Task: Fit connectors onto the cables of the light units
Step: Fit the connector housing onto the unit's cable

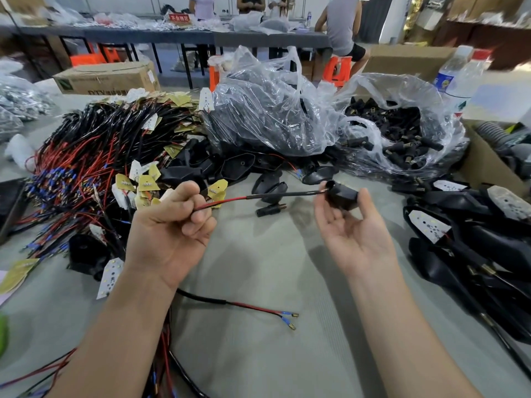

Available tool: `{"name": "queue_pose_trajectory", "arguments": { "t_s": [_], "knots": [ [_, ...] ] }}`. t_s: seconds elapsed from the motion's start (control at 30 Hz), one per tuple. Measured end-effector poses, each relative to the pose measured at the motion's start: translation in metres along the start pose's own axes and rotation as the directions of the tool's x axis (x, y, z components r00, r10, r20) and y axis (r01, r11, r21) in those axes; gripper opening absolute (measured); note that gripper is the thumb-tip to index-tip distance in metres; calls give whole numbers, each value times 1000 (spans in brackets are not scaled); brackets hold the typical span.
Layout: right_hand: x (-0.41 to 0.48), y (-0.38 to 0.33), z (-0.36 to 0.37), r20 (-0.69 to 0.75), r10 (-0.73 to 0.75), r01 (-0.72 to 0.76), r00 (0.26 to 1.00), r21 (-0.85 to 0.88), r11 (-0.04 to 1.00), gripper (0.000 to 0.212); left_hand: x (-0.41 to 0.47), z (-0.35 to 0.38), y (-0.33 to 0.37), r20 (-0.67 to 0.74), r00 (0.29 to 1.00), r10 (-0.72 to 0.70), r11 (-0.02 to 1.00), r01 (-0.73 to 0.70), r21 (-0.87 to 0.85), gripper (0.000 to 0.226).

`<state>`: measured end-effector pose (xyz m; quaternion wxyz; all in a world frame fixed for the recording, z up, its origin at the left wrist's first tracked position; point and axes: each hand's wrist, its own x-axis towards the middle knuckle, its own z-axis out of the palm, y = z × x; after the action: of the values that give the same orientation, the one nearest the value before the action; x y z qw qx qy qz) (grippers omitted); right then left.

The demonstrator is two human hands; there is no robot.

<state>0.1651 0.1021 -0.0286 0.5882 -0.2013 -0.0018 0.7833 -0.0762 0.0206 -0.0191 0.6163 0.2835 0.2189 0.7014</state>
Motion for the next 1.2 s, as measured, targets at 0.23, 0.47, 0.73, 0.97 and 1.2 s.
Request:
{"name": "queue_pose_trajectory", "arguments": {
  "t_s": [0.23,0.47,0.73,0.97,1.2],
  "knots": [
    [5,-11,-7,23,-129,130,991,-218,967,14,13,-9,-12,-513,850,122,915,104,390,27],
    [-1,-15,-8,182,-29,75,983,-254,964,47,4,3,-28,-285,941,183,197,249,948,32],
    [-6,0,-1,265,265,-128,927,-442,888,52,2,12,-41,-81,976,-202,622,192,759,37],
    [-10,18,-1,138,508,-357,850,-556,750,47,5,14,-47,-137,970,-200,655,236,718,37],
    [-18,24,-3,191,687,-561,701,-447,696,53,4,13,-44,-17,958,-287,735,231,637,57]
  ]
}}
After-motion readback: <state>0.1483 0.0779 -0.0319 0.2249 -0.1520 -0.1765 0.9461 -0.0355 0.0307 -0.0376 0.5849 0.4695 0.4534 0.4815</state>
